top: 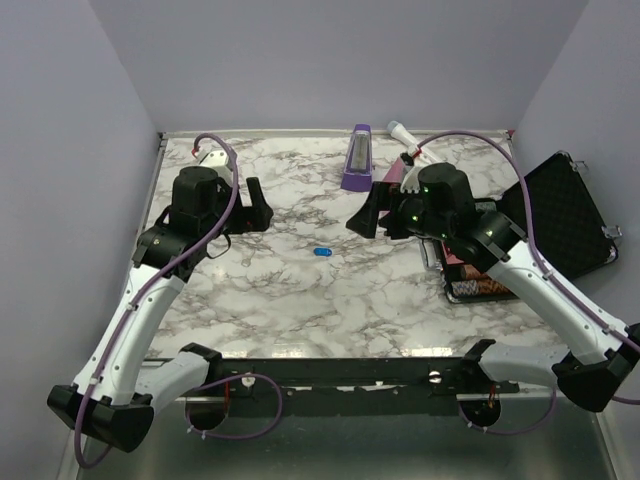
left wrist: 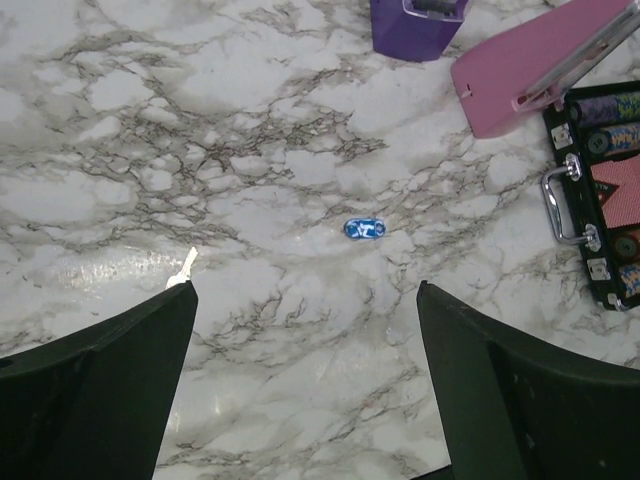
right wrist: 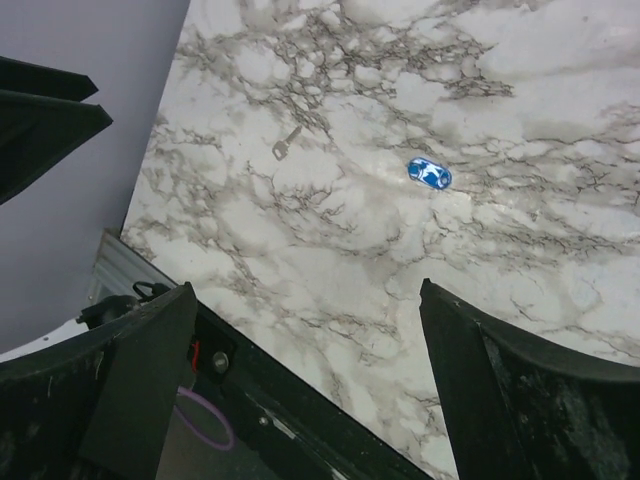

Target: Remove the keys from the keyring

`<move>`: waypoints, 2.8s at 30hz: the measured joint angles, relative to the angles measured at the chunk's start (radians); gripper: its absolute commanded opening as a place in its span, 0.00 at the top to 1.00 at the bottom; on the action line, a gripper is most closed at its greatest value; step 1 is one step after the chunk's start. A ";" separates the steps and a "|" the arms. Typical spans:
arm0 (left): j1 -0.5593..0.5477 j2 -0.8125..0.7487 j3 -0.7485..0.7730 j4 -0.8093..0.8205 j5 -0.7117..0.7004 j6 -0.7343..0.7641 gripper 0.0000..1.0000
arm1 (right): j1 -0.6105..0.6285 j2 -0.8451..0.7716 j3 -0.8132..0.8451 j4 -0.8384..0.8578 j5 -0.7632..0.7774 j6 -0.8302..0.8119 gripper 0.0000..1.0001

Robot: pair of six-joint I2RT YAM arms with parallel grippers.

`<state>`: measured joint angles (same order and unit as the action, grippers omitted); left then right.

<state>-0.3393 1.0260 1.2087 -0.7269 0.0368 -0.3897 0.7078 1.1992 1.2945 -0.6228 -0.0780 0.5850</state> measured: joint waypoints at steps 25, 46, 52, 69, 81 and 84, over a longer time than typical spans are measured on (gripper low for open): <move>0.013 -0.299 -0.730 0.838 -0.309 0.240 0.14 | 0.000 -0.159 -0.171 0.177 0.147 -0.026 0.00; 0.282 0.153 -0.965 1.612 -0.222 0.358 0.10 | 0.000 -0.298 -0.372 0.285 0.187 -0.011 0.00; 0.293 0.248 -0.986 1.747 -0.183 0.353 0.08 | 0.000 -0.261 -0.370 0.233 0.214 -0.006 0.00; 0.291 0.251 -1.051 1.914 -0.154 0.361 0.06 | 0.000 -0.291 -0.425 0.147 0.300 0.101 0.00; 0.285 0.252 -1.052 1.942 -0.217 0.348 0.07 | 0.000 -0.361 -0.457 0.132 0.299 0.156 0.00; 0.284 0.253 -1.067 1.945 -0.214 0.352 0.07 | 0.000 -0.381 -0.460 0.126 0.299 0.161 0.00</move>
<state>-0.0551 1.2789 0.1417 1.2179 -0.1776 -0.0372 0.7078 0.8181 0.8341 -0.4969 0.2211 0.7460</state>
